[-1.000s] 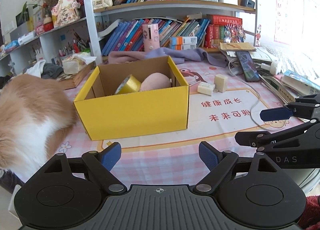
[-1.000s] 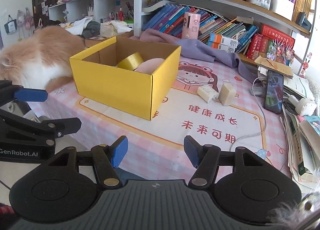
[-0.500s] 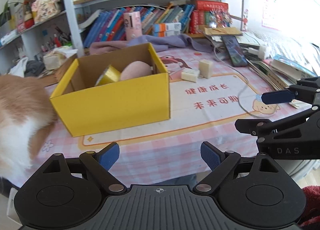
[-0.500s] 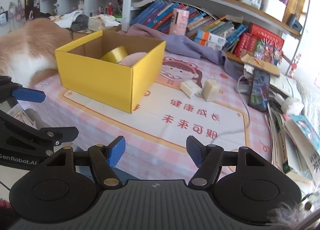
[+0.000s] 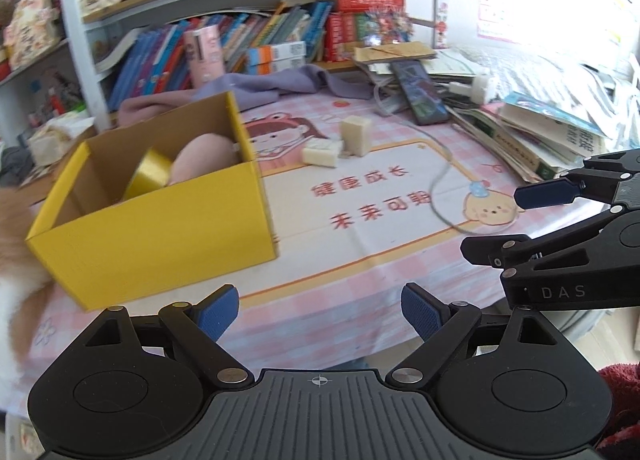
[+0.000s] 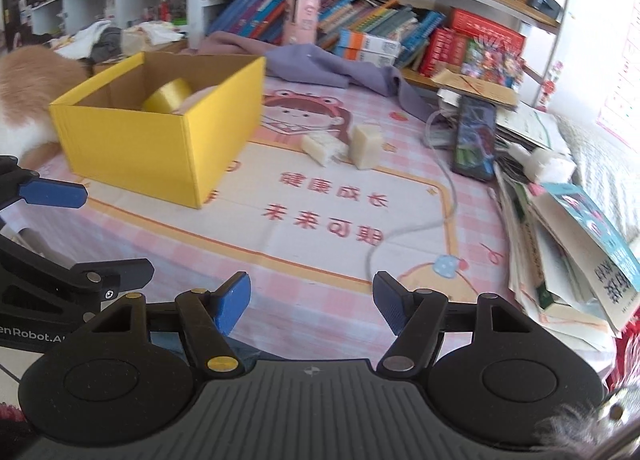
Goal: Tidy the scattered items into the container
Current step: 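Withdraw both open grippers from the yellow box toward the remaining white items, then grasp the white plug charger with the left gripper while the right gripper grasps the white block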
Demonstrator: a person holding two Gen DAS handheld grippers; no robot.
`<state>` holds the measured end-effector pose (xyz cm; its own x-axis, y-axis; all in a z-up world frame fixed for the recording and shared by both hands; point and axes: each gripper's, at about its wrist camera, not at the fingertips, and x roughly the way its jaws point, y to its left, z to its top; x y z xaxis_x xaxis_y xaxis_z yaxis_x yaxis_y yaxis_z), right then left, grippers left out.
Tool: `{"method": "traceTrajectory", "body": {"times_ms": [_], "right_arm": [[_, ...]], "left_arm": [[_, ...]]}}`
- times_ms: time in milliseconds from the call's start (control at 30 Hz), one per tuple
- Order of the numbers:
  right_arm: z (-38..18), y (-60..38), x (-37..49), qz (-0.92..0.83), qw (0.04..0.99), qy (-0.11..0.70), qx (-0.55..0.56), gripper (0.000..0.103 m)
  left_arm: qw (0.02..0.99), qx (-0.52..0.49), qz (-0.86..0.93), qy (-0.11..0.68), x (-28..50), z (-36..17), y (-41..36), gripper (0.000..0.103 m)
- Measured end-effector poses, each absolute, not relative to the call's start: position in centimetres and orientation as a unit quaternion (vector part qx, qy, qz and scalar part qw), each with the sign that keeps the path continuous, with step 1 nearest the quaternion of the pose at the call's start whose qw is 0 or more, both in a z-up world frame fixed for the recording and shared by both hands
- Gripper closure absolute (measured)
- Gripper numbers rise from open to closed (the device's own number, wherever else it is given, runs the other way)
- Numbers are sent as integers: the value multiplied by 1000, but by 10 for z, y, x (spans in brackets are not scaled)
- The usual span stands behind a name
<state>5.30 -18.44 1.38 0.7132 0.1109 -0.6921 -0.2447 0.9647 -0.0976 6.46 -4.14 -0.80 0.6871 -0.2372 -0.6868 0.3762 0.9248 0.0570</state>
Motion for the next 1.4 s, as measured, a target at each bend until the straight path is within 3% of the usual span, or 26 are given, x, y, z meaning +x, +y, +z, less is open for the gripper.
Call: {"method": "traceTrajectory", "body": {"times_ms": [600,1400], "right_arm": [[9,-232,132,83,916,382,-92,43],[-12,-246,312,228,886,395,-81,49]], "left_arm": [[906,118,-212,348,133,-15,-103,12],[907,127,-94,389,254,-32,-152,13]]}}
